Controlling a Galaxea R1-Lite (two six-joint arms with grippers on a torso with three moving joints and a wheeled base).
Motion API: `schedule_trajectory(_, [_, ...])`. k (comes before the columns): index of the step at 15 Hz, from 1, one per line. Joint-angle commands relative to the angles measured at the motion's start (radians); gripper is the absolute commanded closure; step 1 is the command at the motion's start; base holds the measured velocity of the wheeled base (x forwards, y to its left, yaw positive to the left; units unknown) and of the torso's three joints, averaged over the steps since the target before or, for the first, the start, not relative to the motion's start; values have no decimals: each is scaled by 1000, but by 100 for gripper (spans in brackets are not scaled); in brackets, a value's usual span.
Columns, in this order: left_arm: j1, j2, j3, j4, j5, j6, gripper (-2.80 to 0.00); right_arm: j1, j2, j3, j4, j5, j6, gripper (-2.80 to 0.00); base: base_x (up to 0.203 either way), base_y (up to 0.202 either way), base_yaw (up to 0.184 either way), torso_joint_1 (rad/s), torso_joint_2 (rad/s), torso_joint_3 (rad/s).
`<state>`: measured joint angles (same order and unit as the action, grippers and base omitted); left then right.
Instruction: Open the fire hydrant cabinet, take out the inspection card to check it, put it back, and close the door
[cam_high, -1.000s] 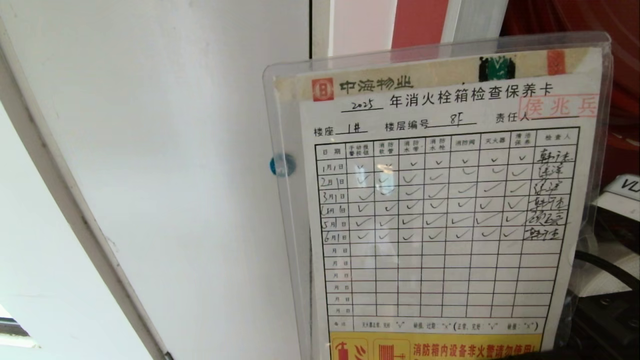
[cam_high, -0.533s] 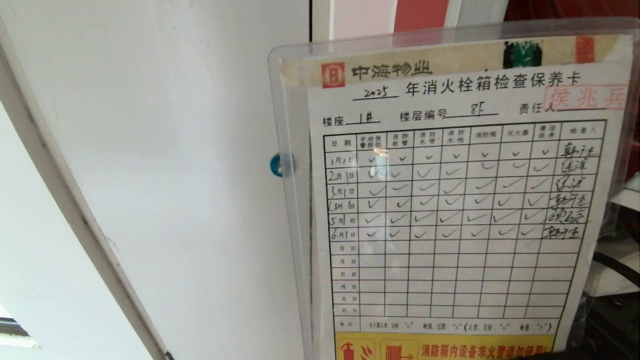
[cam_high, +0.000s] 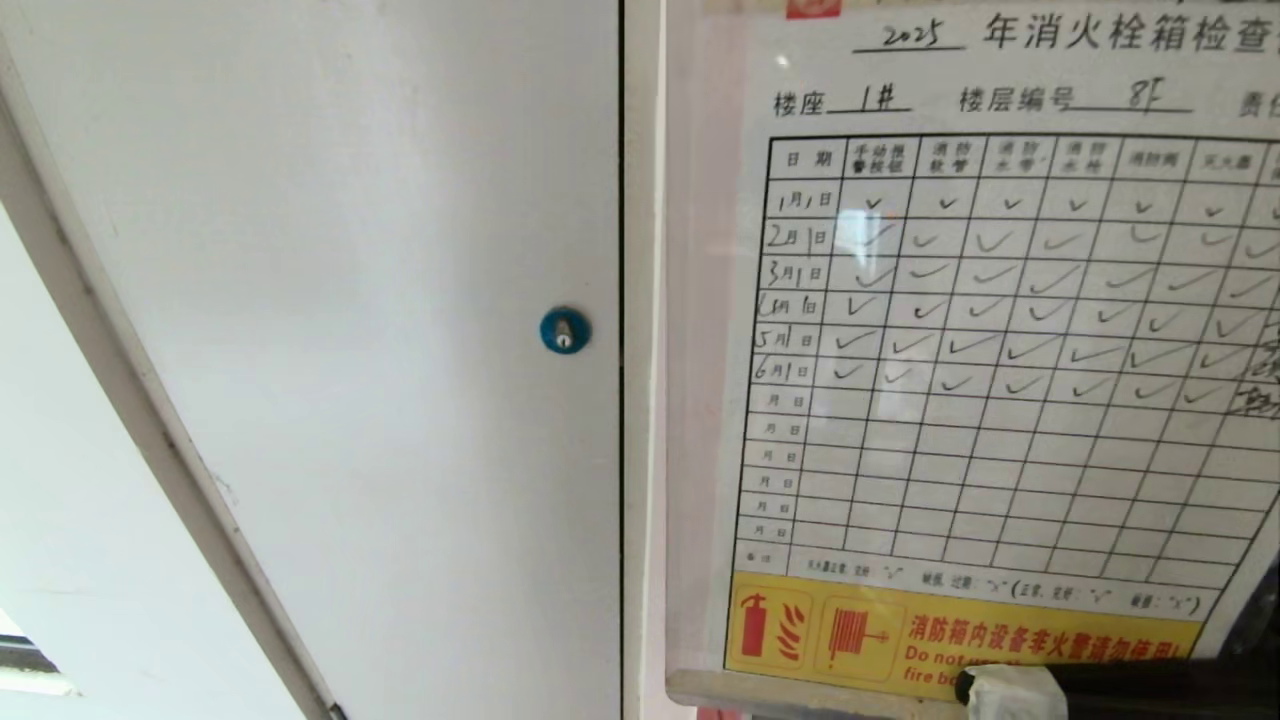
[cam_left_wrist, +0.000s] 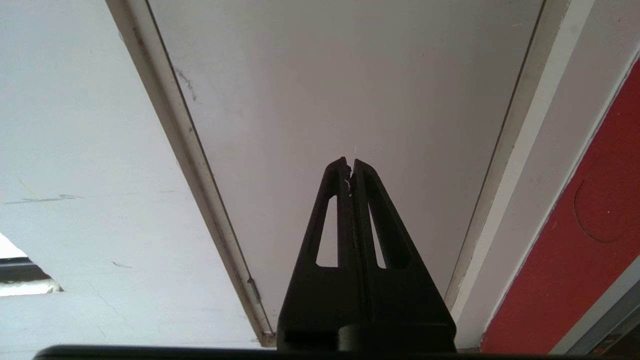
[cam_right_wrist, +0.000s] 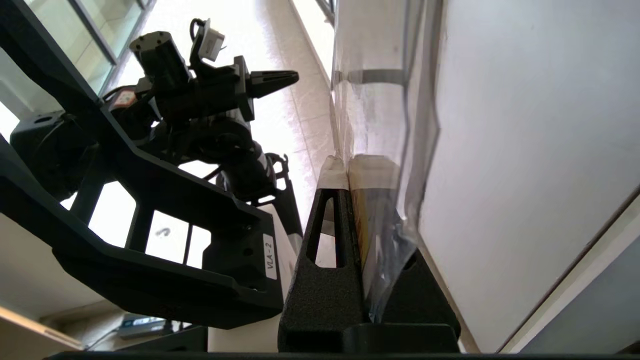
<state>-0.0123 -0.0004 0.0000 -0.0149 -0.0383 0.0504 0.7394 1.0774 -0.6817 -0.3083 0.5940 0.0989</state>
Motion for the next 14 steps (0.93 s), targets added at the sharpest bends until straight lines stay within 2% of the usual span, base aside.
schedule_trajectory(1, [0, 0, 12, 0, 0, 0, 0, -11, -21, -1, -2, -3, 1, 0, 0, 0, 0, 0, 0, 0])
schedule_trajectory(7, [0, 0, 12, 0, 0, 0, 0, -102, -88, -14, 7, -10, -11, 0, 0, 0, 0, 0, 0, 0])
schedule_trajectory(9, [0, 0, 12, 0, 0, 0, 0, -110, -112, -25, 38, -17, -13, 0, 0, 0, 0, 0, 0, 0])
schedule_trajectory(12, [0, 0, 12, 0, 0, 0, 0, -112, -154, -45, 83, -87, -13, 0, 0, 0, 0, 0, 0, 0])
schedule_trajectory(14, [0, 0, 12, 0, 0, 0, 0, -112, -204, -85, 186, -131, -13, 0, 0, 0, 0, 0, 0, 0])
